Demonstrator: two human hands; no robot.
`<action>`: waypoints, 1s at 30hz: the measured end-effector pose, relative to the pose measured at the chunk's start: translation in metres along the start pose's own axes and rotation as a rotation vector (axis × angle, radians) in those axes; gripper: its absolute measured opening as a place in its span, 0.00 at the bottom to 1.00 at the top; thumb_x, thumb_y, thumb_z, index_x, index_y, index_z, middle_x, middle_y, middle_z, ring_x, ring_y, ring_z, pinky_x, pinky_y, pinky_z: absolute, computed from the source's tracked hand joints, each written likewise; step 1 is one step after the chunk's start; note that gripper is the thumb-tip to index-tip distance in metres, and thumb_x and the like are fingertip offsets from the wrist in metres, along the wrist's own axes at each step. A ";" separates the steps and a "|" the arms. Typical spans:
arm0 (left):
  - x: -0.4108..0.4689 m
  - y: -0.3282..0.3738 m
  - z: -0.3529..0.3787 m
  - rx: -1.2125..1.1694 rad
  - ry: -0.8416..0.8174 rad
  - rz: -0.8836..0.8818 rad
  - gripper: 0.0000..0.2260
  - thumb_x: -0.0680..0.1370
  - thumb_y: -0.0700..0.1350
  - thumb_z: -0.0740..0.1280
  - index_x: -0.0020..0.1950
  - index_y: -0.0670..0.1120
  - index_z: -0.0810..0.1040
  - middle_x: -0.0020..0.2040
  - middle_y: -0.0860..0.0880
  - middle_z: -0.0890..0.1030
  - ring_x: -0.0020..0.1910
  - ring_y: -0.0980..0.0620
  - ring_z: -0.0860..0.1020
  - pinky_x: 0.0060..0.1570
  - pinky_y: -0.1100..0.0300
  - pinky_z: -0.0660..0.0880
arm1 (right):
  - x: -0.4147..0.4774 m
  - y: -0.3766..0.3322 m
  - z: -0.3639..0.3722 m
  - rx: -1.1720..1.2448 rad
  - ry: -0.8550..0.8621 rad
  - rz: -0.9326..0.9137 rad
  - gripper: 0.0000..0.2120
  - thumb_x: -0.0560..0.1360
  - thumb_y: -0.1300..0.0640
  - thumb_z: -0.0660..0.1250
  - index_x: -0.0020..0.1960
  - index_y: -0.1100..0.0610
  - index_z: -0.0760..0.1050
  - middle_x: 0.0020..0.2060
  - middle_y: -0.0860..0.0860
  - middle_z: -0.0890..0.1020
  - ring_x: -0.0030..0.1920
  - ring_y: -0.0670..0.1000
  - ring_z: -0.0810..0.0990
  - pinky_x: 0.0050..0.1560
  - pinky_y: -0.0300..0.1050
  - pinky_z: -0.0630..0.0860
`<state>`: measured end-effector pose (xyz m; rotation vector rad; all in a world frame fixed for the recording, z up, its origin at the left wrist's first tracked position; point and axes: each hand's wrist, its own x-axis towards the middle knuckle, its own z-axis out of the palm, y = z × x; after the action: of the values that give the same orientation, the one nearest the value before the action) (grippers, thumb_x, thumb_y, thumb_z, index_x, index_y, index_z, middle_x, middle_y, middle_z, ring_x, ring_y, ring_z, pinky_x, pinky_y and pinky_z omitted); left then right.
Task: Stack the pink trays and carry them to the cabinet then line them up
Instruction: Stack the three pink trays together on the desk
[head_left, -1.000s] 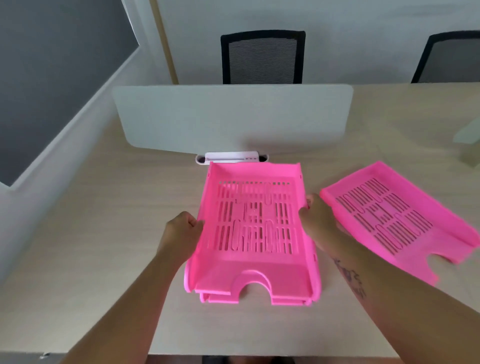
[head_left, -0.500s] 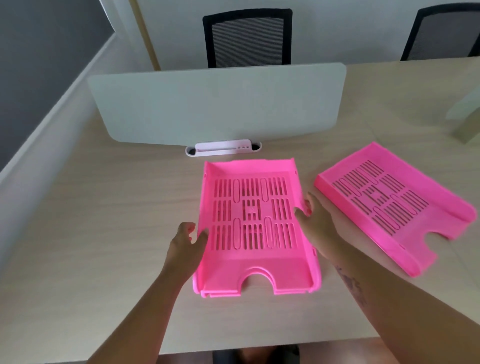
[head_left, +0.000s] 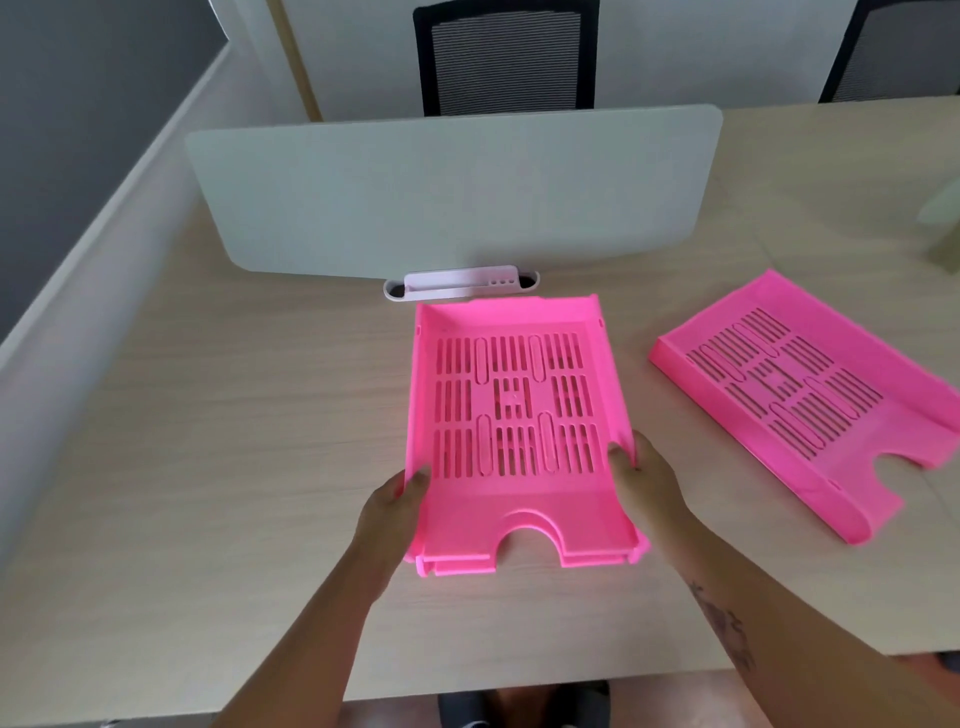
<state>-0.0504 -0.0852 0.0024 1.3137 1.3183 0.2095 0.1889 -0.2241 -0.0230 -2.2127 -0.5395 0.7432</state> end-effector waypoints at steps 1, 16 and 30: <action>0.002 0.000 -0.003 -0.032 -0.032 -0.022 0.12 0.83 0.55 0.58 0.61 0.54 0.76 0.52 0.50 0.83 0.47 0.51 0.80 0.47 0.54 0.75 | 0.003 -0.003 0.001 0.000 -0.010 0.011 0.15 0.84 0.52 0.56 0.64 0.59 0.72 0.34 0.51 0.75 0.32 0.49 0.75 0.31 0.42 0.71; -0.017 -0.027 0.007 0.040 0.022 0.065 0.18 0.82 0.38 0.57 0.71 0.45 0.71 0.50 0.48 0.82 0.49 0.52 0.80 0.39 0.64 0.77 | -0.056 0.023 0.011 0.295 0.022 0.177 0.19 0.82 0.63 0.57 0.72 0.57 0.69 0.49 0.56 0.83 0.48 0.56 0.84 0.36 0.40 0.81; -0.005 -0.035 -0.010 -0.220 0.160 -0.029 0.15 0.82 0.42 0.61 0.68 0.49 0.74 0.51 0.50 0.82 0.52 0.47 0.78 0.48 0.57 0.74 | -0.046 0.001 0.041 0.530 -0.023 0.249 0.20 0.82 0.56 0.61 0.73 0.57 0.69 0.52 0.53 0.83 0.51 0.55 0.82 0.51 0.51 0.80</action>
<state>-0.0787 -0.0954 -0.0187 1.1084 1.4049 0.4345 0.1284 -0.2303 -0.0311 -1.7874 -0.0565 0.9195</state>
